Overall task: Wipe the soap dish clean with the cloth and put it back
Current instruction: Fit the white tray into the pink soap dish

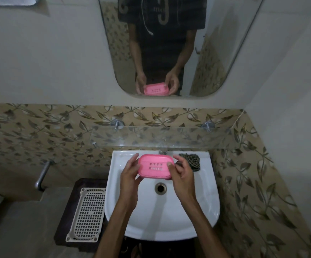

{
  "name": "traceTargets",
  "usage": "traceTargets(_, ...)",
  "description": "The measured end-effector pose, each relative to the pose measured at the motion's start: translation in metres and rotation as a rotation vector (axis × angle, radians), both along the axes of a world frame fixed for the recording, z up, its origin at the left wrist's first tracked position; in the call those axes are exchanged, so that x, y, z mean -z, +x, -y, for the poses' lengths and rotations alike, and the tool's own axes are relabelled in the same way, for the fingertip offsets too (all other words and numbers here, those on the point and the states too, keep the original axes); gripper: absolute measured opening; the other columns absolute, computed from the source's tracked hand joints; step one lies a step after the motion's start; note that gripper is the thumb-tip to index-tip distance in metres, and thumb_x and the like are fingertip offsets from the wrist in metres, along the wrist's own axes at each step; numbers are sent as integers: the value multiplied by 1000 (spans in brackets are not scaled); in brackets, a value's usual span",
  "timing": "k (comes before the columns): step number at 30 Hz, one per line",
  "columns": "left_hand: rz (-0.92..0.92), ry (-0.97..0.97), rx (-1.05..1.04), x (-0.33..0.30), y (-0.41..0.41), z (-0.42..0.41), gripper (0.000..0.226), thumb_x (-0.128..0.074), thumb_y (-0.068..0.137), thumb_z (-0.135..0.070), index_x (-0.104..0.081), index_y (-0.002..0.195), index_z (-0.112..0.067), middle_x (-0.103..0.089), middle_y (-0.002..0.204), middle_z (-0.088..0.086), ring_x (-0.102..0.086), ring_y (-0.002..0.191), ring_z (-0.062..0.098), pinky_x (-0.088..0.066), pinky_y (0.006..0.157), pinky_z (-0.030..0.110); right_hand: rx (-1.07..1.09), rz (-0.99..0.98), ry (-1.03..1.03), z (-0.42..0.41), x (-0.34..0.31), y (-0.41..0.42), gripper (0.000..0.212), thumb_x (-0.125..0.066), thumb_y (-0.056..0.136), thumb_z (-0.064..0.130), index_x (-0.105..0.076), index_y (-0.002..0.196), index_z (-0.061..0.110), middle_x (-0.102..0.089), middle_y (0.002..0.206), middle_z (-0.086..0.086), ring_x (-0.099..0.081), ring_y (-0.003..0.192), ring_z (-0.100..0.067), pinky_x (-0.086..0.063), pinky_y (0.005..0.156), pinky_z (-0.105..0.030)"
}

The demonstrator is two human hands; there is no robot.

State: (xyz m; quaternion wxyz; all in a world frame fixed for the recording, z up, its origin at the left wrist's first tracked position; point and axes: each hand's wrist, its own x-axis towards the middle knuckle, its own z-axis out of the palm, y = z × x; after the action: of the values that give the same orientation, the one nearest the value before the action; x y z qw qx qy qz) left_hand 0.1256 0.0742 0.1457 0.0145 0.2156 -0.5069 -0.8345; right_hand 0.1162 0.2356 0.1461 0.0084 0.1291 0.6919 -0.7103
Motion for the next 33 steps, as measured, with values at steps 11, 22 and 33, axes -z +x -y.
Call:
traceTargets(11,-61,-208,84,-14,-9,-7,44,-56,90,8,-77,115,-21,-78,113,1,-72,108,15,-58,92,34,49,-44,88,-17,4,-21,31,-58,104,13,-74,118,36,-71,122,0,-71,109,-16,-64,88,-42)
traceTargets(22,-164,-510,162,-23,-122,-8,42,-50,94,8,-72,121,-16,-71,113,1,-65,108,14,-53,77,11,92,-73,431,-11,-18,-111,34,-52,102,7,-72,127,18,-72,104,3,-71,99,-18,-57,72,-20)
traceTargets(33,-90,-564,81,-3,-130,-10,44,-53,101,-3,-55,145,-10,-58,145,6,-55,131,18,-49,103,25,78,-105,558,-18,-9,-120,38,-53,105,17,-61,141,10,-67,131,-7,-62,126,-25,-52,99,-28)
